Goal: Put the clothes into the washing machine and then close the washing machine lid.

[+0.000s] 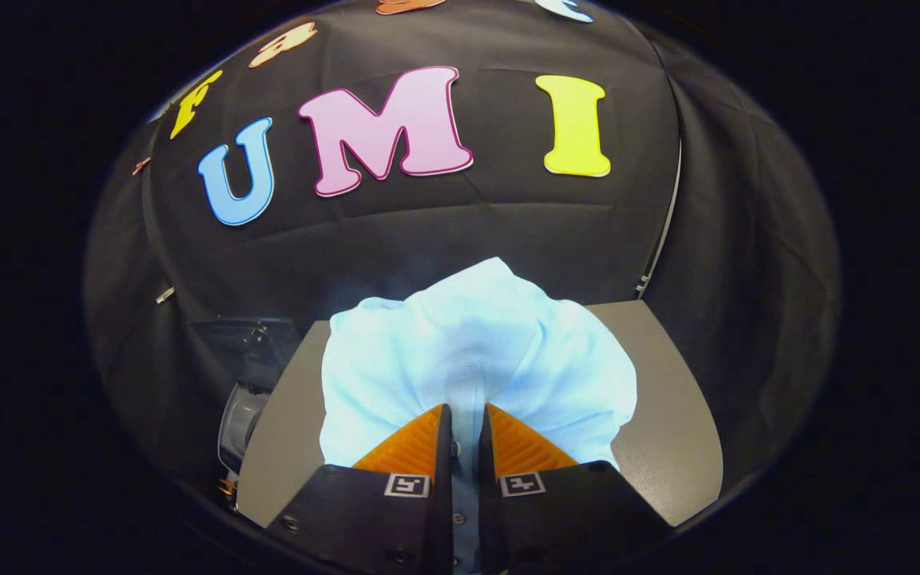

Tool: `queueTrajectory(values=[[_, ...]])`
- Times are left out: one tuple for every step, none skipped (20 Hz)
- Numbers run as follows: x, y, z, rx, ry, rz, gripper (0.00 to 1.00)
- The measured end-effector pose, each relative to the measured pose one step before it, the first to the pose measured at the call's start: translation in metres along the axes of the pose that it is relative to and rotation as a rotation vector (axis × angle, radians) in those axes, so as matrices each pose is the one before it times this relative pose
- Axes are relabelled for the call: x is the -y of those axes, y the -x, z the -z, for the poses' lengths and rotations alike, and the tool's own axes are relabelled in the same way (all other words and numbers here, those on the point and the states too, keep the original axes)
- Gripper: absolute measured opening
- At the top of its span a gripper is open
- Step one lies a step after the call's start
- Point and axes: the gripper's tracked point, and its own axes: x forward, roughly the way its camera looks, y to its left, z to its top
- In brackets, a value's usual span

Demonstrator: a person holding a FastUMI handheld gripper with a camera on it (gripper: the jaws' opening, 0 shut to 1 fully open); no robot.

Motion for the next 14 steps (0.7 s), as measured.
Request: queueTrajectory(values=[[-0.00207,0.00947,-0.00565,0.02154,-0.00524,-0.00585,0.17],[-0.00043,0.00996,-0.0083,0.02891,-0.00717,0.00417,0.17],[-0.001,0.01139,-0.00963,0.03805,-0.00623,0.00869,0.17],[-0.00276,0.01241,-0.0075,0.03395,-0.0008,0.00566,0.17],[-0.00796,0.01568,-0.0085,0.03519,0.00097,-0.00878,0.17],[-0.00859,0.01345,-0.0083,0.03245,0.00222,-0.01302,0.17],[-0.00746,0.01177,-0.00453,0.02884,0.00741,-0.01009,0.17],[-0.01067,0.01125,-0.00596,0.02982,0.00833,-0.01724,0.17],[-0.01353,0.01155,-0.00603,0.02801,0.00934,-0.02032,0.17],[-0.01434,0.00963,-0.00521,0.02527,0.01147,-0.02213,0.17],[-0.01511,0.00844,-0.00361,0.02026,0.01128,-0.02336,0.17],[-0.01608,0.00709,-0.00308,0.0148,0.0107,-0.02701,0.17],[-0.0195,0.00672,-0.00482,0.01723,0.00799,-0.02931,0.17],[-0.01679,0.00544,-0.00526,0.01769,0.00701,-0.02763,0.17]])
